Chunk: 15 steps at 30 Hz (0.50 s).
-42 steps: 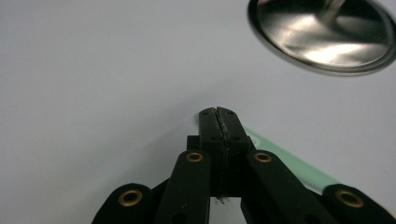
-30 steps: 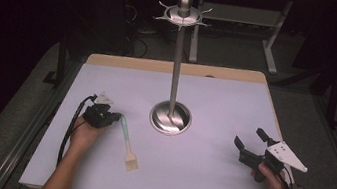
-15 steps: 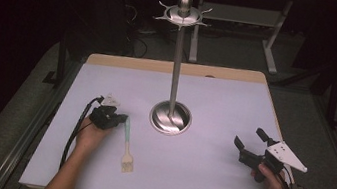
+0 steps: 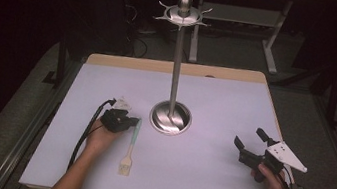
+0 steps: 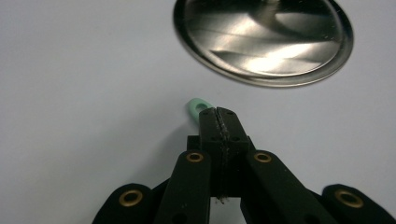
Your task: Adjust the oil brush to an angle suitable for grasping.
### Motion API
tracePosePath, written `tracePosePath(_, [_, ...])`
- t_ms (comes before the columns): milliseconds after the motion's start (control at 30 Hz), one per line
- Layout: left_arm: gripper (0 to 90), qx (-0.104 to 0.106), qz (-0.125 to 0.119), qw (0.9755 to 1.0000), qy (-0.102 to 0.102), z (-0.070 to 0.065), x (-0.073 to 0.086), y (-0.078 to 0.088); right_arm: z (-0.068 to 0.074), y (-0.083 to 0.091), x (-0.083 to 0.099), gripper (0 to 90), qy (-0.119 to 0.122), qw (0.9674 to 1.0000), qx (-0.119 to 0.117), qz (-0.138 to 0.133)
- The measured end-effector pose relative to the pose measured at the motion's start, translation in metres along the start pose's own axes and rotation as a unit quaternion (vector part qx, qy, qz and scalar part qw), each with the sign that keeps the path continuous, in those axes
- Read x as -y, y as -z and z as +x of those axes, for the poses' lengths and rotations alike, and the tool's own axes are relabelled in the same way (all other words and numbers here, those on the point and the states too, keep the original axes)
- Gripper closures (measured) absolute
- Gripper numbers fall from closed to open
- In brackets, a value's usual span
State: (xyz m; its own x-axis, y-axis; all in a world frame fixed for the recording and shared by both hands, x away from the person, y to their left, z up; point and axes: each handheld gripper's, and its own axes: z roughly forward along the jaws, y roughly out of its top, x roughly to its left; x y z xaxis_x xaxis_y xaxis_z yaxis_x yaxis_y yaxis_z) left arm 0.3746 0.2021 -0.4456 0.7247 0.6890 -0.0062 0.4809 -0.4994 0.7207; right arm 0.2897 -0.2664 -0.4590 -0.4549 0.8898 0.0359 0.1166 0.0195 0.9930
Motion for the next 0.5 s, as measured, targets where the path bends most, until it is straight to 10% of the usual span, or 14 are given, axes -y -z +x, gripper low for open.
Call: tracePosePath(500, [89.9,0.022,-0.001,0.9997,-0.009,-0.016,-0.007,-0.009,0.0,0.0,0.0,13.3,-0.001,1.0,0.002,-0.002])
